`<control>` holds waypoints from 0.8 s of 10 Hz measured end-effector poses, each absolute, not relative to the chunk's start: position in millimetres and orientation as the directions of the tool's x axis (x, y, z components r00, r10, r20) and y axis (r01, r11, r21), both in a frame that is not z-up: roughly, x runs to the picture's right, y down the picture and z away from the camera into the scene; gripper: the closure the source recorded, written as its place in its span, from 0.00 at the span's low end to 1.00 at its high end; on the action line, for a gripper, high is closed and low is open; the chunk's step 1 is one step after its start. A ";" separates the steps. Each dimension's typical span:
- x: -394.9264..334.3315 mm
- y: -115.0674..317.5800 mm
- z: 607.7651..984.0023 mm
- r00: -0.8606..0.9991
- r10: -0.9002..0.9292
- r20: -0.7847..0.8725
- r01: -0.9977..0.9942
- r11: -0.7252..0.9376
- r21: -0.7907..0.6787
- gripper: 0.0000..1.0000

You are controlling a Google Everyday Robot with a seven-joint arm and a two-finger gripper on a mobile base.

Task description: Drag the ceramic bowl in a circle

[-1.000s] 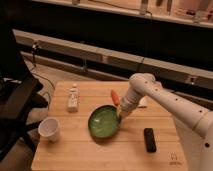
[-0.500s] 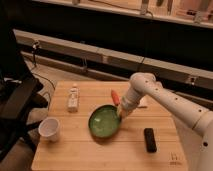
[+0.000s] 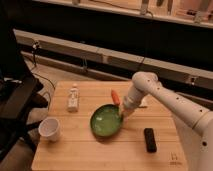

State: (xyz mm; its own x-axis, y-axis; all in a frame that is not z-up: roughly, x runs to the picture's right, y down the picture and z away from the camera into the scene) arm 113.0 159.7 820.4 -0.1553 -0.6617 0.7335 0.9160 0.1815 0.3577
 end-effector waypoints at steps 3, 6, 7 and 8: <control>111.1 157.8 820.0 -0.168 -0.660 0.733 0.914 0.174 0.366 1.00; 108.1 158.4 819.6 -0.185 -0.657 0.731 0.913 0.161 0.376 1.00; 108.7 157.7 819.2 -0.186 -0.656 0.731 0.912 0.162 0.377 1.00; 109.7 157.6 819.0 -0.186 -0.655 0.732 0.911 0.163 0.378 1.00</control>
